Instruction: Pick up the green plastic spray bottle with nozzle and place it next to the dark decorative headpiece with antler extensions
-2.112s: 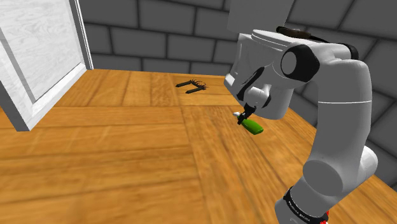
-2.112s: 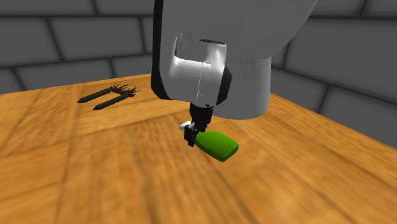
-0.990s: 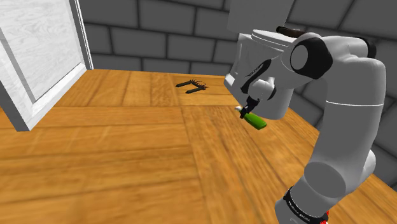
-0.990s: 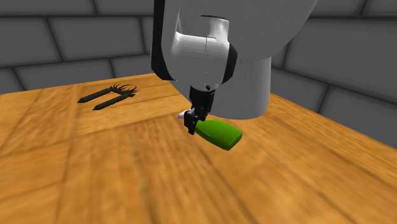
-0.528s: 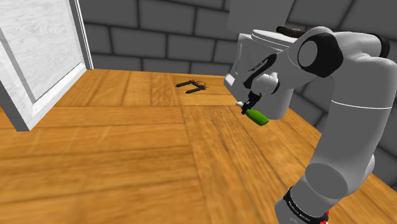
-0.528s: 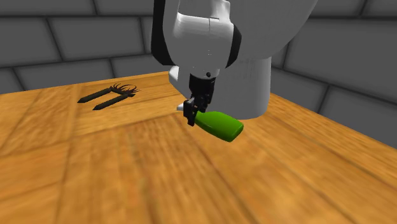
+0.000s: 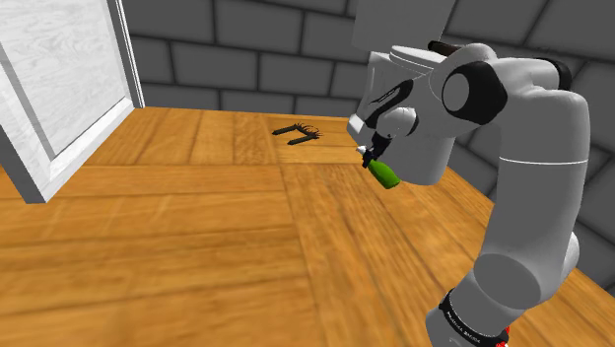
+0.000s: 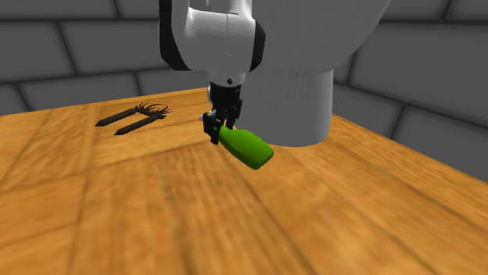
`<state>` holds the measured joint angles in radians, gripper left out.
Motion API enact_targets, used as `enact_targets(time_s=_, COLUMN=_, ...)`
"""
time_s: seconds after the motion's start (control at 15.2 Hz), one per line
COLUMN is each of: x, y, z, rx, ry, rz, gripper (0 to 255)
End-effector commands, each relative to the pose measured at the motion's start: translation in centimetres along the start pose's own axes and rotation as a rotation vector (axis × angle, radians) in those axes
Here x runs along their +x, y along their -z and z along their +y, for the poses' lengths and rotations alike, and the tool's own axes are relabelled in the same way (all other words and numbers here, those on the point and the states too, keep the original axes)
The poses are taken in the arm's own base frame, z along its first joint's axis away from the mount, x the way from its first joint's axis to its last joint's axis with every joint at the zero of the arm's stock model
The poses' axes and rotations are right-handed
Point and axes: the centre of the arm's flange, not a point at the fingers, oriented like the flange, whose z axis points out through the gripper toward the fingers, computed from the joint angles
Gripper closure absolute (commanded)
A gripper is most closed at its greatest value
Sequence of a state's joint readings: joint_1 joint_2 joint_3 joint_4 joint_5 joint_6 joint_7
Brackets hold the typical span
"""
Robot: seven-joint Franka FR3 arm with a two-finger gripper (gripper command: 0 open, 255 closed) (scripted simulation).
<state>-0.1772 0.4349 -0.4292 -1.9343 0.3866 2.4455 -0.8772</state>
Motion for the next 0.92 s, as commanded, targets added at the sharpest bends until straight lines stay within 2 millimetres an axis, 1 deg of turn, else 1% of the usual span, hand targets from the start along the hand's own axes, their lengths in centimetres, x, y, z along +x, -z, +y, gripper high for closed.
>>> enact_targets(time_s=0.0, x=2.6, y=-0.5, z=-0.6, rx=0.0, ry=0.0, rz=0.0, gripper=255)
enact_targets(time_s=0.66, x=15.6, y=-2.5, z=-2.0, rx=0.0, ry=0.0, rz=0.0, gripper=255)
enact_targets(time_s=0.73, x=18.1, y=-2.9, z=-2.3, rx=0.0, ry=0.0, rz=0.0, gripper=255)
enact_targets(time_s=0.86, x=17.9, y=-3.9, z=-2.3, rx=0.0, ry=0.0, rz=0.0, gripper=255)
